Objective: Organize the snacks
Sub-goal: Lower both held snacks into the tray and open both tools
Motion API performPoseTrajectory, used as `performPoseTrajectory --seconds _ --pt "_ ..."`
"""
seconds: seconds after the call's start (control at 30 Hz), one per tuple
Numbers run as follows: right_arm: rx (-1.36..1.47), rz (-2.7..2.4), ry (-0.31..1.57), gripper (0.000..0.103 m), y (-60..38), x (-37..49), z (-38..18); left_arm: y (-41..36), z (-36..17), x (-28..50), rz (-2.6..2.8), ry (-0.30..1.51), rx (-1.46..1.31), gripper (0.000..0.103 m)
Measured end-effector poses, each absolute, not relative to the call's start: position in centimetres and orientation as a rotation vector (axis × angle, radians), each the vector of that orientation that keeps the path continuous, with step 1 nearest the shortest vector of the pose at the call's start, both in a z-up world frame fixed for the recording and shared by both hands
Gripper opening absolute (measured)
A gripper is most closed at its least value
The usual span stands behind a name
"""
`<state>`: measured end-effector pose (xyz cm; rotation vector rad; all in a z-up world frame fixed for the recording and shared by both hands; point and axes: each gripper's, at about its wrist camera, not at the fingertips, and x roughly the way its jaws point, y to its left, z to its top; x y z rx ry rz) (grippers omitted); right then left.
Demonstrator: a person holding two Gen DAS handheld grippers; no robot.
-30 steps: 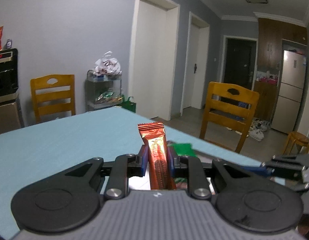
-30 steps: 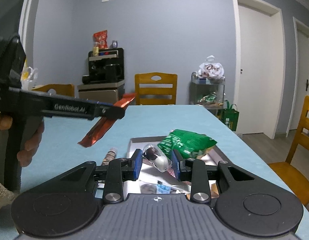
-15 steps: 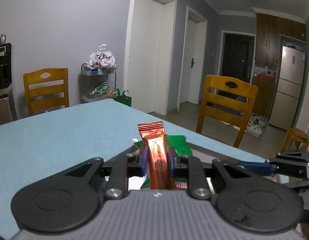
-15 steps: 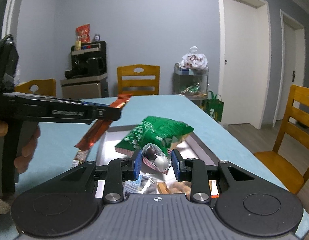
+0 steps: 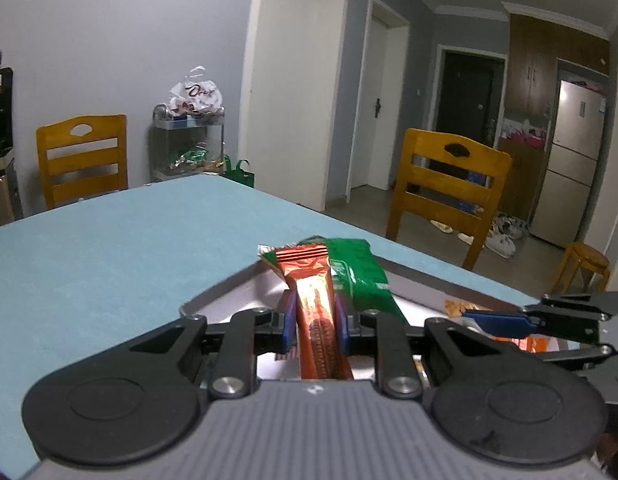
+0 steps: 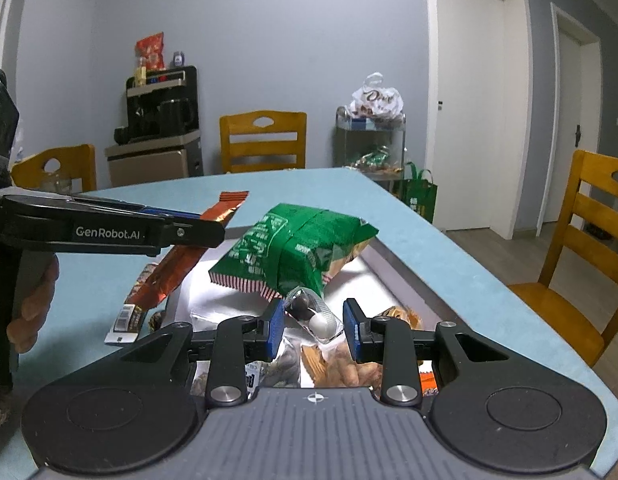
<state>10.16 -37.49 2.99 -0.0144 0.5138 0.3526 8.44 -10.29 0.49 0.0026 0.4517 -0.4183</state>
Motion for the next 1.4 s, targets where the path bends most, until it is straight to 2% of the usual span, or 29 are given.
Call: performPoseTrajectory --seconds 1.2,1.33,1.4 --pt "-0.012 0.323 0.526 0.035 -37.2 9.9 2.7 -12.6 -0.9 9.1 -0.435 0.474 0.058 0.018" --pt "0.001 0.318 0.523 0.036 -37.3 9.9 2.8 -12.6 -0.9 9.2 -0.437 0.474 0.057 0.019" --pt "0.006 0.315 0.518 0.040 -37.4 9.8 2.9 -12.7 -0.9 9.3 -0.440 0.475 0.056 0.025"
